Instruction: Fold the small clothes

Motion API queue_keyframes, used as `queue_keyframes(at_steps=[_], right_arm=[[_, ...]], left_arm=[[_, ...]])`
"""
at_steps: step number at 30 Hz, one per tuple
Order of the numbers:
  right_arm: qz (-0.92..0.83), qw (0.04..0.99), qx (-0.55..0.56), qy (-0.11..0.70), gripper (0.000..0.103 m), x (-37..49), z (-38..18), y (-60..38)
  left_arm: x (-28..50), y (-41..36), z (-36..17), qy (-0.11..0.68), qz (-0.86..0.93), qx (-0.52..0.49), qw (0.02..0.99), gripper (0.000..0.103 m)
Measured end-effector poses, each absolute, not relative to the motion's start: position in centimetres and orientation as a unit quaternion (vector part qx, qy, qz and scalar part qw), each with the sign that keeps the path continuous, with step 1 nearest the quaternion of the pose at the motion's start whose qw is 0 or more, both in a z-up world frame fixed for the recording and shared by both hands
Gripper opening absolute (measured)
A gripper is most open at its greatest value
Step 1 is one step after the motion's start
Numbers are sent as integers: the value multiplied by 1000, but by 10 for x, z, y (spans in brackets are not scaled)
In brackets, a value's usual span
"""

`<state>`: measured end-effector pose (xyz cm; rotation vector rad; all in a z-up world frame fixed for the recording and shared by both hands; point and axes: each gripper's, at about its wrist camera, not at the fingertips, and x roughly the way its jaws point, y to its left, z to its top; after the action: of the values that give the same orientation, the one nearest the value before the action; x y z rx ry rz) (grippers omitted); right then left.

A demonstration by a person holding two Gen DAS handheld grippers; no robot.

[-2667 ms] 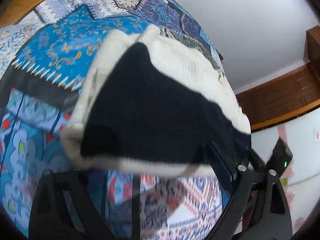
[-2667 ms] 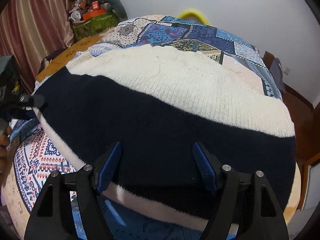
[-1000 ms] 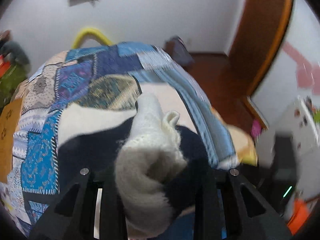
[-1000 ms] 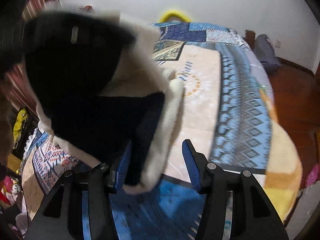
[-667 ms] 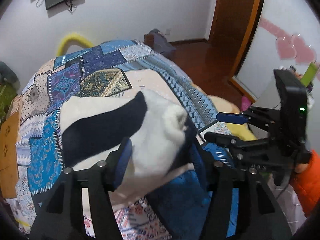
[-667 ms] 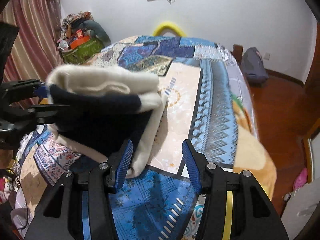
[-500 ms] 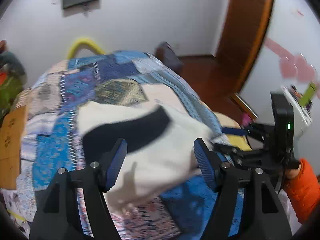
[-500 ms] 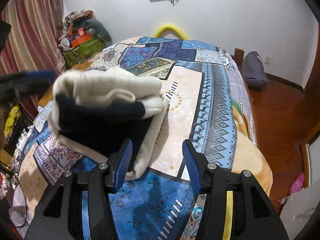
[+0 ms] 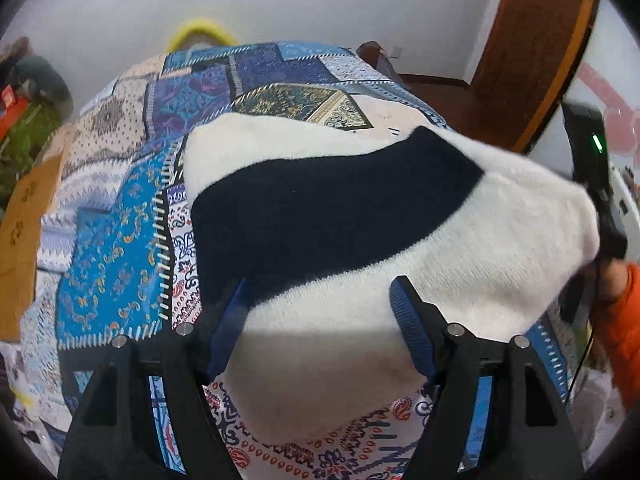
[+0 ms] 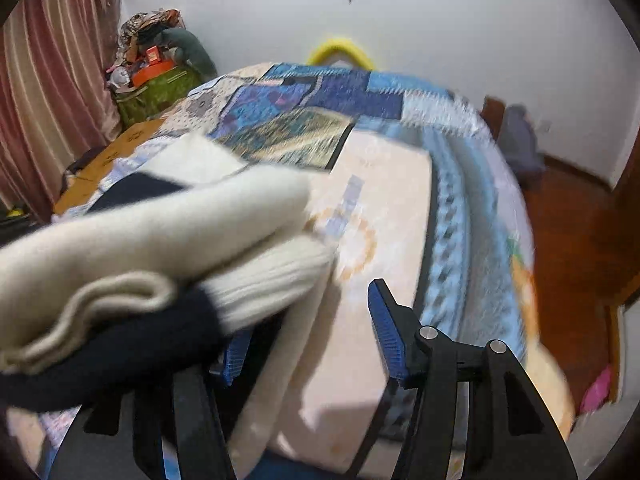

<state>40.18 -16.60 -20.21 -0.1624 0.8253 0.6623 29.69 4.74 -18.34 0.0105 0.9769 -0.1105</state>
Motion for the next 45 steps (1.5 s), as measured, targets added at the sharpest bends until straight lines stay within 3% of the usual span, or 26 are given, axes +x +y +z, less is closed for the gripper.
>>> queue_keyframes(at_steps=[5,15,22,26,33,39,45], right_arm=[[271,882,-112,369,52,412,-177,-177],[372,860,-54,346,56,357,-103,-179],[408,818,-91,395,56,331,-146,-124],[393,811,-99,421,56,328,-176,-119],[384,820,-86,416,55,315,-172,-138],[378,821,-89,419,55,315,-177,-141],[371,824,-75,422,56,316,-181,-138]], left_arm=[[297,39,-184,465,-50,18,884,72],[271,25,-179,443,-62,47,893,73],[268,66,-151,423,-38,6,905,72],[283,87,-176,462,-11,1,887,73],[254,115,-177,443,-9,-73,893,76],[217,99,-189,470,-15,-25,882,76],[234,73,-211,492,-22,-35,870,76]])
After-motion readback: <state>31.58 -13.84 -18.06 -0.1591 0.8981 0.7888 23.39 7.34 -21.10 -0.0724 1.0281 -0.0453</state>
